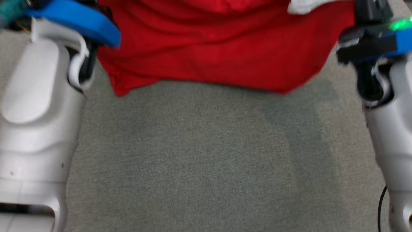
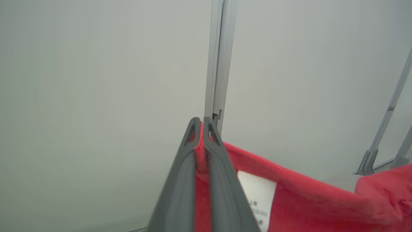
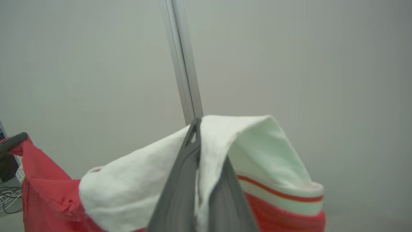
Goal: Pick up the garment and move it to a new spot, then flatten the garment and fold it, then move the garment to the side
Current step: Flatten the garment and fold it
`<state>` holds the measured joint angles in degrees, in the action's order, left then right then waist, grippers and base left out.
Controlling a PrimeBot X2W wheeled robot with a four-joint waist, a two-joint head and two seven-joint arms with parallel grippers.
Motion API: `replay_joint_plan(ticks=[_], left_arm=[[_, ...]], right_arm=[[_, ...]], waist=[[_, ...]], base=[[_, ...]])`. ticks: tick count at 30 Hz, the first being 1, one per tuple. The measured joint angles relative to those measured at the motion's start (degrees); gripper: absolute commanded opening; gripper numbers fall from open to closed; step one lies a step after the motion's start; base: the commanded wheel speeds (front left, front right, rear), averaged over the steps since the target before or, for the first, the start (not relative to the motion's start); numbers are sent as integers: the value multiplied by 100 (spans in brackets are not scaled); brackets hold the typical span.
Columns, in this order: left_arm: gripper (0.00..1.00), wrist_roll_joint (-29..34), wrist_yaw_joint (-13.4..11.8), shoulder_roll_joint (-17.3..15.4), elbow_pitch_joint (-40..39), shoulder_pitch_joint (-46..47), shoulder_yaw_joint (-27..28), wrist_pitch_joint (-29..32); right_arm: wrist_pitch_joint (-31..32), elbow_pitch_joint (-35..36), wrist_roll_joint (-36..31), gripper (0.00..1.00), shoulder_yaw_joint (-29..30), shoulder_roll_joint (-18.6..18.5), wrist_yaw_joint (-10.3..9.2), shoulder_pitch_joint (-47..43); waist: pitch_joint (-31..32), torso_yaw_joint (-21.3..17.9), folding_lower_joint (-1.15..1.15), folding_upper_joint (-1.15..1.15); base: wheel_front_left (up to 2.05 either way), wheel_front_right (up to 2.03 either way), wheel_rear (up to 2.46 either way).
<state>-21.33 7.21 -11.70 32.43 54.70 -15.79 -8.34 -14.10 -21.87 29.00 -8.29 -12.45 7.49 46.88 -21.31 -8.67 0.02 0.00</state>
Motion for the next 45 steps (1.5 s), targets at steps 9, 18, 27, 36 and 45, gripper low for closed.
replay_joint_plan(ticks=[9,18,27,36,45], left_arm=[[0,-210,0,-18,1023,2785,-163,165],[0,-86,0,52,1812,4692,-647,-98],[0,-256,1,25,2492,4922,-972,-447],[0,-703,22,-268,2061,2618,-971,-658],[0,-943,-406,-309,-233,-936,66,-665]], right_arm=[[283,-1348,459,0,-372,-199,0,3189],[133,-2262,536,0,-791,-407,0,5245],[-38,-2641,931,0,-1391,-376,0,5453],[-88,-1161,1289,0,-1427,-433,0,2763],[-91,398,1129,0,-990,-219,0,-664]], waist=[[-709,-17,0,0],[-826,1,-2,0],[-831,-83,-2,0],[-701,-75,-2,0],[-282,8,-3,0]], base=[[0,0,0],[0,0,0],[0,0,0],[0,0,0],[0,0,0]])
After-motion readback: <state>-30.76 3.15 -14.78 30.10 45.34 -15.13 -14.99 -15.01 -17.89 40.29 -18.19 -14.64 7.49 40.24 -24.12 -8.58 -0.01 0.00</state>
